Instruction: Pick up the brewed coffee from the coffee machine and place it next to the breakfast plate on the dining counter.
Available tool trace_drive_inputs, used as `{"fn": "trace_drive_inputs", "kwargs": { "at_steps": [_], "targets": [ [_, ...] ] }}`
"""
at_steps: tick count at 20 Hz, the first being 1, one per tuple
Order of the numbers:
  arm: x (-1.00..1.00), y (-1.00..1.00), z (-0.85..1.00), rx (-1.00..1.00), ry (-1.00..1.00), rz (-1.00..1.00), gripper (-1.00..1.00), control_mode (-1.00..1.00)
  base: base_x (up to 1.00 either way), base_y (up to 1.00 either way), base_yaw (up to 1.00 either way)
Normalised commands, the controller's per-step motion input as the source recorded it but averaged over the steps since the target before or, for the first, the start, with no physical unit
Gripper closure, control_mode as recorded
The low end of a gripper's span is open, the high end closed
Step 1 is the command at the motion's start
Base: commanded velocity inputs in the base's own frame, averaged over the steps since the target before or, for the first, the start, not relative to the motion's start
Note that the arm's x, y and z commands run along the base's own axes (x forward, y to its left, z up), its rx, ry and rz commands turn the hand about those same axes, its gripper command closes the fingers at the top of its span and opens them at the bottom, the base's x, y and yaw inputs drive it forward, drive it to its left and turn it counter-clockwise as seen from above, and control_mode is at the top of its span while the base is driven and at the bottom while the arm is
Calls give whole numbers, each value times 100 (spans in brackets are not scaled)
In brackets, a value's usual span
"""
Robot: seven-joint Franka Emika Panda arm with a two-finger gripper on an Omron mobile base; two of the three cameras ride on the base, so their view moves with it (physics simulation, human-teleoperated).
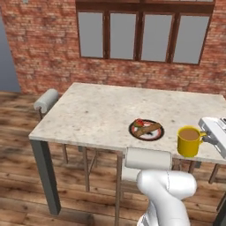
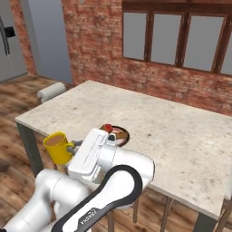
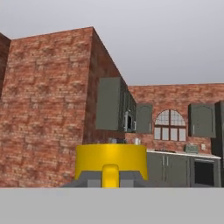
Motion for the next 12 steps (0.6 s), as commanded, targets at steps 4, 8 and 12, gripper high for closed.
{"fn": "trace_drive_inputs", "kwargs": {
  "at_steps": [4,8,12],
  "targets": [
    [0,0,0,0,0,0,100,100,65,-48,-6],
    [10,-12,0,0,0,-4,100,-100,33,-37,-8],
    [45,-49,-3,0,0,-19,100,-100,0,0,0]
  ]
}}
